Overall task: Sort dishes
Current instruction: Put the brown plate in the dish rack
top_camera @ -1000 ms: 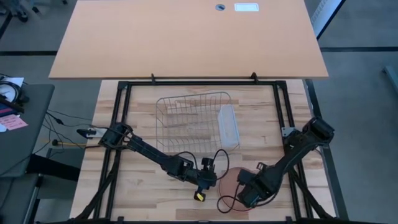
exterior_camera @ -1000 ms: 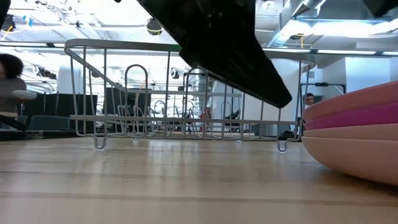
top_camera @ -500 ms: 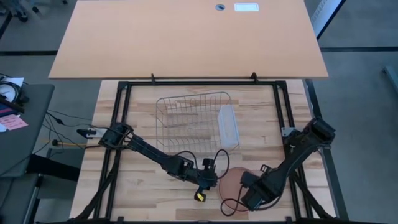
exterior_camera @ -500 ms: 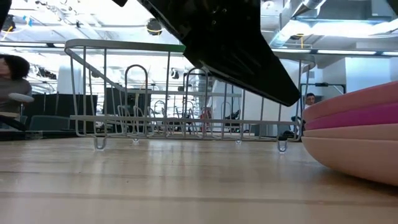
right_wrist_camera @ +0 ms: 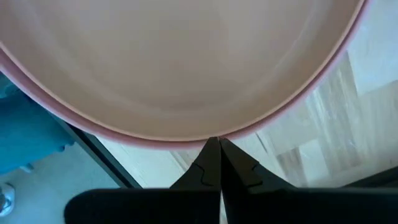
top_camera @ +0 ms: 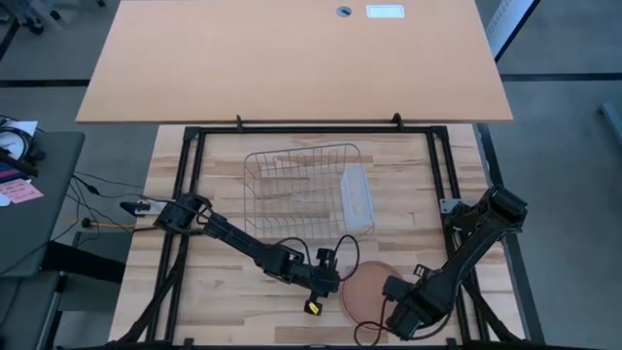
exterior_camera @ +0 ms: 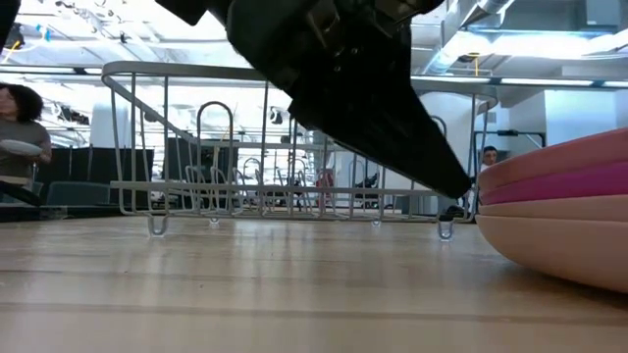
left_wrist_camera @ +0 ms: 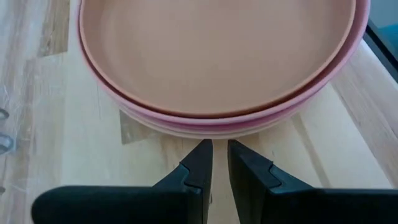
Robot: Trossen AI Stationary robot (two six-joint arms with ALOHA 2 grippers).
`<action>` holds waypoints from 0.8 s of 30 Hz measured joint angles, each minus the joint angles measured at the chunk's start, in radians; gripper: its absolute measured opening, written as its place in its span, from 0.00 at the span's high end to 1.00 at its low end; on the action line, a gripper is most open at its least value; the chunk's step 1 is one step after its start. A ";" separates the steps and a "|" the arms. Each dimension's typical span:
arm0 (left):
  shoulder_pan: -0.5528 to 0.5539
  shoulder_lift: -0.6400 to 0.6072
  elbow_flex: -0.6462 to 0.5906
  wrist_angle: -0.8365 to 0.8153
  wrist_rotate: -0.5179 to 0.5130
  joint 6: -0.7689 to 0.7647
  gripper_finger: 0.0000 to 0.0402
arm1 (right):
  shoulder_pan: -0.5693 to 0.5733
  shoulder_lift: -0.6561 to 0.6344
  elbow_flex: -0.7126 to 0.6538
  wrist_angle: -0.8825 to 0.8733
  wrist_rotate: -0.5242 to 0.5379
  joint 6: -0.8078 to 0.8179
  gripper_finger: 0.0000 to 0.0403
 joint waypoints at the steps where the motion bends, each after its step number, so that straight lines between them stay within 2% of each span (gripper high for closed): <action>1: 0.000 0.000 0.000 -0.002 0.000 0.000 0.88 | 0.002 0.001 0.000 0.000 0.000 0.007 1.00; 6: 0.000 0.000 0.000 0.003 0.000 0.000 0.88 | 0.003 0.001 -0.004 0.008 0.010 0.014 1.00; 12: 0.000 0.000 0.000 0.002 0.000 0.002 0.88 | 0.003 0.001 -0.061 0.094 0.011 0.014 1.00; 24: 0.000 0.000 0.000 0.003 0.000 0.006 0.88 | 0.003 0.002 -0.063 0.111 0.023 0.014 1.00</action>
